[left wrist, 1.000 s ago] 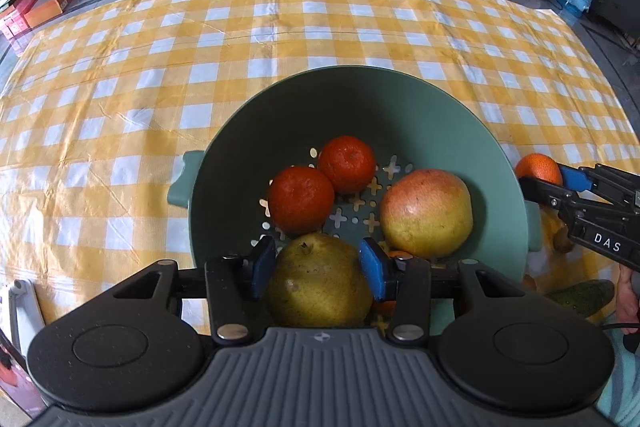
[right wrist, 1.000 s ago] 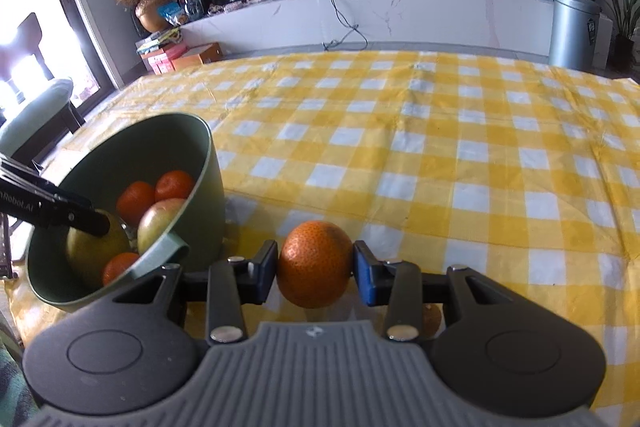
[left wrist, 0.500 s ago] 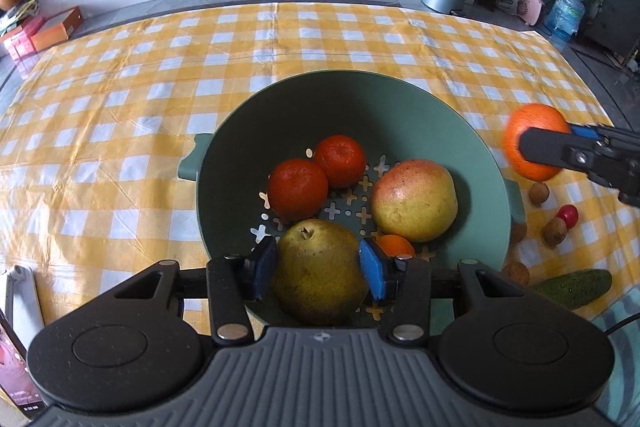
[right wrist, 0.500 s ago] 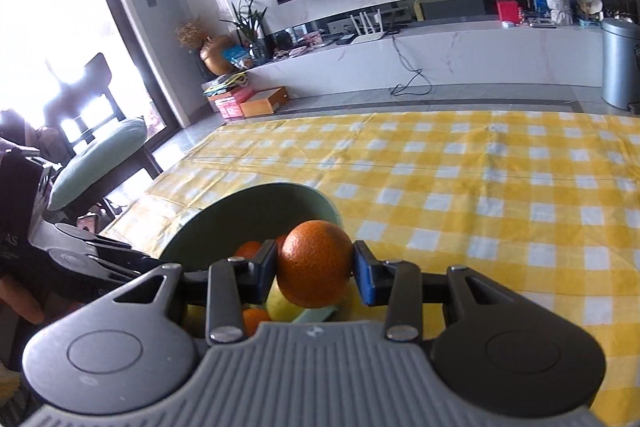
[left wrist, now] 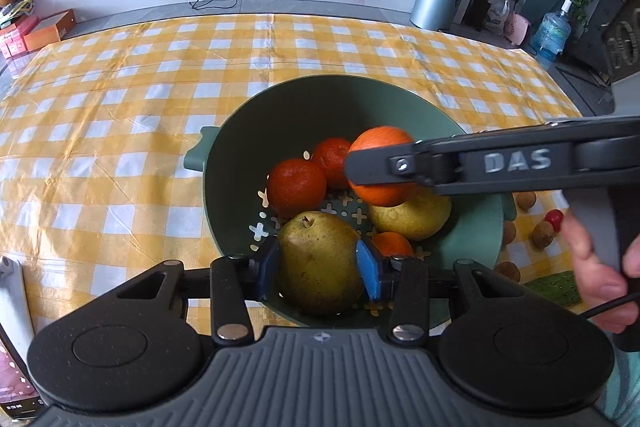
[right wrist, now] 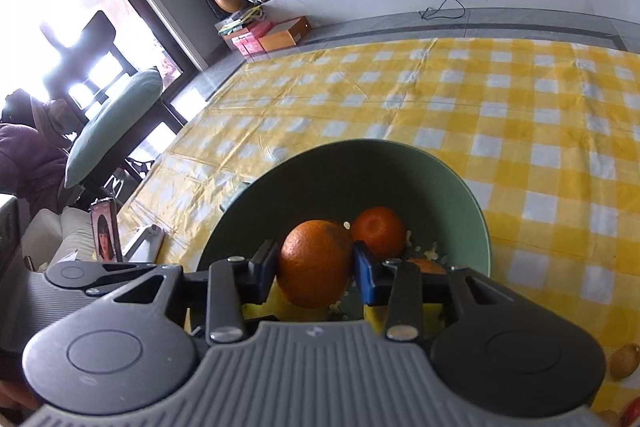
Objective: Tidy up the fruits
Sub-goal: 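Carry the orange into the green colander and open the right tool, then move both tools from the colander toward the brown kiwis, then grasp a brown kiwi with the right tool while the left tool grasps another kiwi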
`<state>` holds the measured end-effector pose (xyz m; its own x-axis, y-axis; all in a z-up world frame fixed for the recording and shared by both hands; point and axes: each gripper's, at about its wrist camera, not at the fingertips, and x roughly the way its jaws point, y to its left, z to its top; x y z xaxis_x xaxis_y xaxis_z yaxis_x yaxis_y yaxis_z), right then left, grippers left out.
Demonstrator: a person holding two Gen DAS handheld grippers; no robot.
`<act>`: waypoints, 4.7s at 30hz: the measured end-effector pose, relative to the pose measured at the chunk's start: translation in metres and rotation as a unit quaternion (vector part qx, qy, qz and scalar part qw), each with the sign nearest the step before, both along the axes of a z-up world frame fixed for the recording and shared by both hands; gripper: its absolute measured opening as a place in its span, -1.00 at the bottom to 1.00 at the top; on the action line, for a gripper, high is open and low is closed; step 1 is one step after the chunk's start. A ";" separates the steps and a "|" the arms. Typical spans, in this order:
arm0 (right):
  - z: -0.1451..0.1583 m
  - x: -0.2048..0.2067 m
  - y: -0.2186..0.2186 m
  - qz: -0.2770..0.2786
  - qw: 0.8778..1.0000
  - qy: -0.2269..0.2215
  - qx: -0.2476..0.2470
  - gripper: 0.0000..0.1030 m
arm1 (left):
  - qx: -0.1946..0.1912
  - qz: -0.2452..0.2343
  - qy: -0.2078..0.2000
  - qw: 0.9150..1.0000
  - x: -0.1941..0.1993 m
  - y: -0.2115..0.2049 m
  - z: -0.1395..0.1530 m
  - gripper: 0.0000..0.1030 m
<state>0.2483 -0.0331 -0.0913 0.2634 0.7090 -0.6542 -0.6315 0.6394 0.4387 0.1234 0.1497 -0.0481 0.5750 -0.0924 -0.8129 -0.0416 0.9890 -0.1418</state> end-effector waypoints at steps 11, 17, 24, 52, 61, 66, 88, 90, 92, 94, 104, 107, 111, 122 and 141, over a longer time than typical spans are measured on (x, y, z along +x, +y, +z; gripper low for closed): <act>-0.017 0.008 0.012 -0.017 0.999 0.015 -0.036 -0.24 | -0.017 0.004 -0.009 1.000 -0.002 0.004 0.000 -0.16; -0.014 0.009 0.009 -0.025 0.999 0.019 -0.030 -0.21 | -0.018 0.005 -0.008 1.000 -0.003 0.006 0.000 -0.19; -0.016 0.005 0.011 -0.017 0.999 0.007 -0.046 -0.46 | -0.017 0.010 -0.007 1.000 -0.004 0.005 0.001 -0.22; 0.068 -0.062 -0.090 -0.091 0.987 -0.126 -0.033 -0.17 | -0.051 -0.009 -0.094 0.994 -0.035 -0.053 0.061 -0.02; 0.063 -0.105 -0.181 -0.183 0.975 -0.126 -0.027 -0.07 | -0.100 -0.049 -0.110 0.988 -0.052 -0.082 0.067 -0.02; 0.048 -0.123 -0.221 -0.233 0.965 -0.117 -0.040 -0.07 | -0.103 -0.070 -0.099 0.987 -0.053 -0.104 0.056 -0.02; -0.012 -0.095 -0.213 -0.210 0.972 -0.075 -0.077 -0.33 | -0.111 -0.032 -0.017 0.993 -0.019 -0.135 -0.027 -0.13; -0.015 -0.088 -0.207 -0.209 0.972 -0.072 -0.077 -0.33 | -0.115 -0.025 -0.015 0.993 -0.014 -0.134 -0.031 -0.13; -0.019 -0.081 -0.200 -0.207 0.972 -0.068 -0.086 -0.33 | -0.115 -0.020 -0.009 0.993 -0.010 -0.134 -0.035 -0.14; -0.024 -0.075 -0.194 -0.206 0.972 -0.064 -0.089 -0.34 | -0.117 -0.011 0.000 0.993 -0.004 -0.133 -0.040 -0.18; -0.038 -0.057 -0.178 -0.214 0.968 -0.054 -0.116 -0.38 | -0.117 -0.009 0.013 0.993 0.007 -0.133 -0.051 -0.20; -0.040 -0.056 -0.175 -0.217 0.967 -0.052 -0.125 -0.42 | -0.109 -0.016 0.009 0.994 0.007 -0.135 -0.051 -0.20; -0.043 -0.054 -0.172 -0.217 0.966 -0.050 -0.135 -0.53 | -0.106 -0.019 0.008 0.994 0.009 -0.136 -0.051 -0.20; -0.049 -0.049 -0.171 -0.223 0.963 -0.036 -0.146 -0.65 | -0.127 0.000 0.031 0.991 0.020 -0.133 -0.055 -0.31; -0.044 -0.055 -0.173 -0.230 0.962 -0.053 -0.136 -0.66 | -0.104 0.002 -0.004 0.995 0.008 -0.136 -0.039 -0.47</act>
<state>0.1937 -0.2058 -0.1351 0.5836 0.3078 -0.7515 -0.2863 0.9439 0.1642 0.1315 0.0134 -0.0871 0.5826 -0.2557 -0.7715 -0.0441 0.9379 -0.3441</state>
